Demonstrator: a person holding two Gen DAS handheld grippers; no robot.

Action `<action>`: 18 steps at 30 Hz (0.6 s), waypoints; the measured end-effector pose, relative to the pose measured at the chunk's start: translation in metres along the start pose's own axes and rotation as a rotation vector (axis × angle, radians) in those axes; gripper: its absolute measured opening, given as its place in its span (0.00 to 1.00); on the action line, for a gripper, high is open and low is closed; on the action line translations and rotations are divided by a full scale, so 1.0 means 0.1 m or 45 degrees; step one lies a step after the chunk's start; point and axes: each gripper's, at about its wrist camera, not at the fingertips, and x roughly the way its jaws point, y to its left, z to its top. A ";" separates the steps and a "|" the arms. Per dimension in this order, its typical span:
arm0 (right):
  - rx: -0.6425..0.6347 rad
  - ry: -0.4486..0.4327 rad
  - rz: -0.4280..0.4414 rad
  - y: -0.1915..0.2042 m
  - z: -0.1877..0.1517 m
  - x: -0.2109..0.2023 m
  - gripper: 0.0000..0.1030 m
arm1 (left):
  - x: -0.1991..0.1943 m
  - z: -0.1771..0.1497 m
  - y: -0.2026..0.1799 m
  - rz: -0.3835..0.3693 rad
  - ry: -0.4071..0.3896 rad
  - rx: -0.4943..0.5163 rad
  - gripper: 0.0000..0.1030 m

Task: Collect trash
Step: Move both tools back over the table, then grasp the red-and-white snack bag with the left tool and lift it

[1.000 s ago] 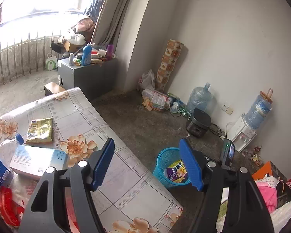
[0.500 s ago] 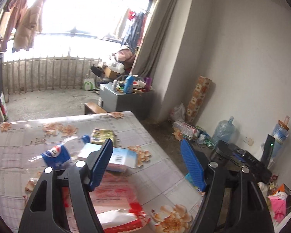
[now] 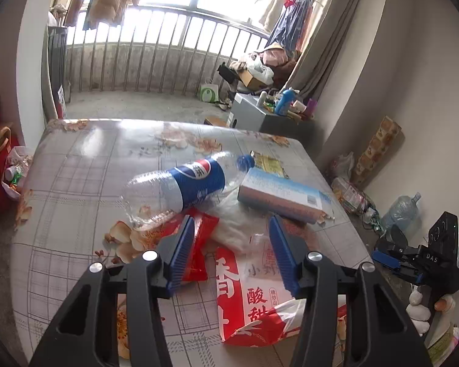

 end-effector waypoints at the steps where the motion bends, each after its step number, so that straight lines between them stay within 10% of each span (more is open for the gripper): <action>1: -0.001 0.042 0.002 0.06 -0.03 0.07 0.43 | 0.09 -0.04 0.02 -0.008 0.030 -0.003 0.44; 18: -0.252 0.421 0.019 0.53 -0.60 0.29 0.31 | 0.25 -0.77 -0.10 -0.288 0.378 0.102 0.35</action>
